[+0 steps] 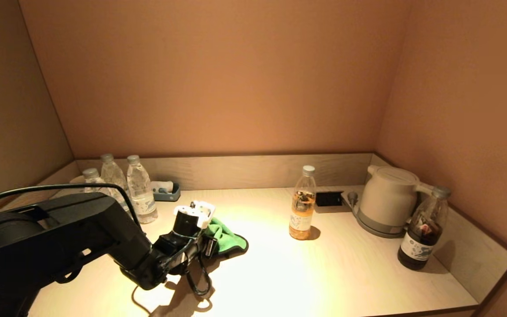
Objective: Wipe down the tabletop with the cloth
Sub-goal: Sweep the stains on the table
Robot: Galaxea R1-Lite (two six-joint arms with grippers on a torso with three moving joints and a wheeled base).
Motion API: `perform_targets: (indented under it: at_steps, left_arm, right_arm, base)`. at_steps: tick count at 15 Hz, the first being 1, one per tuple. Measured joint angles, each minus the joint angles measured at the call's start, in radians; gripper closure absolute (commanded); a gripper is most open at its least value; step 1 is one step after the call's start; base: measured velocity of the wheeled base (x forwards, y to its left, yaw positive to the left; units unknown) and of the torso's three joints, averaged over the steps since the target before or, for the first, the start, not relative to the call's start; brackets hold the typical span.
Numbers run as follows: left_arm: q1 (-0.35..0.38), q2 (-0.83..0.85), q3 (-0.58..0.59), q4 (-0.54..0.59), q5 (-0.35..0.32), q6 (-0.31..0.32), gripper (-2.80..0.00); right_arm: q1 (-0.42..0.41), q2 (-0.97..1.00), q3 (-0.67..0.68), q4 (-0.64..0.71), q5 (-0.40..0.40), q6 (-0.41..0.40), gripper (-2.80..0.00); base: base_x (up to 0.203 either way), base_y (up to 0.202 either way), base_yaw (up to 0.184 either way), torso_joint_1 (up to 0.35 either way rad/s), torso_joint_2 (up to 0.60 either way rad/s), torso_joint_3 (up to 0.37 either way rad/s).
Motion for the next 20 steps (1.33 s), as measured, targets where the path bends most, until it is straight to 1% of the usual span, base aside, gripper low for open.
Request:
perform_targets:
  at_steps: [2,5,7,10,12,13,14,16,18,20]
  left_arm:
    - [-0.024,0.014,-0.028,0.011,0.000,0.005,0.00]
    - [-0.123,0.022,-0.049,0.029,0.005,0.005,0.00]
    - [-0.198,0.017,-0.021,0.026,0.014,0.004,0.00]
    - [-0.269,-0.021,0.062,0.017,0.017,-0.010,0.00]
    - [-0.285,-0.043,0.092,0.002,0.017,-0.016,0.00]
    - [-0.289,-0.059,0.134,-0.024,0.026,-0.020,0.00]
    - [-0.288,-0.075,0.211,-0.057,0.040,-0.022,0.00]
    - [-0.270,-0.106,0.414,-0.162,0.073,-0.020,0.00]
    - [-0.226,-0.131,0.609,-0.295,0.113,-0.016,0.00]
    - [-0.154,-0.129,0.730,-0.440,0.176,0.007,0.00]
  right_arm:
    - [0.000,0.000,0.000,0.000,0.000,0.000,0.00]
    - [-0.001,0.000,0.000,0.000,0.000,0.000,0.00]
    - [0.000,0.000,0.000,0.000,0.000,0.000,0.00]
    - [0.000,0.000,0.000,0.000,0.000,0.000,0.00]
    - [0.000,0.000,0.000,0.000,0.000,0.000,0.00]
    - [0.000,0.000,0.000,0.000,0.000,0.000,0.00]
    - [0.000,0.000,0.000,0.000,0.000,0.000,0.00]
    - [0.000,0.000,0.000,0.000,0.000,0.000,0.00]
    - [0.000,0.000,0.000,0.000,0.000,0.000,0.00]
    - [0.000,0.000,0.000,0.000,0.000,0.000,0.00]
  base:
    - [0.000,0.000,0.000,0.000,0.00,0.000]
    - [0.000,0.000,0.000,0.000,0.00,0.000]
    - [0.000,0.000,0.000,0.000,0.00,0.000]
    - [0.000,0.000,0.000,0.000,0.00,0.000]
    - [0.000,0.000,0.000,0.000,0.00,0.000]
    - [0.000,0.000,0.000,0.000,0.00,0.000]
    - [0.000,0.000,0.000,0.000,0.00,0.000]
    - [0.000,0.000,0.000,0.000,0.00,0.000]
    - [0.000,0.000,0.000,0.000,0.00,0.000]
    - [0.000,0.000,0.000,0.000,0.00,0.000]
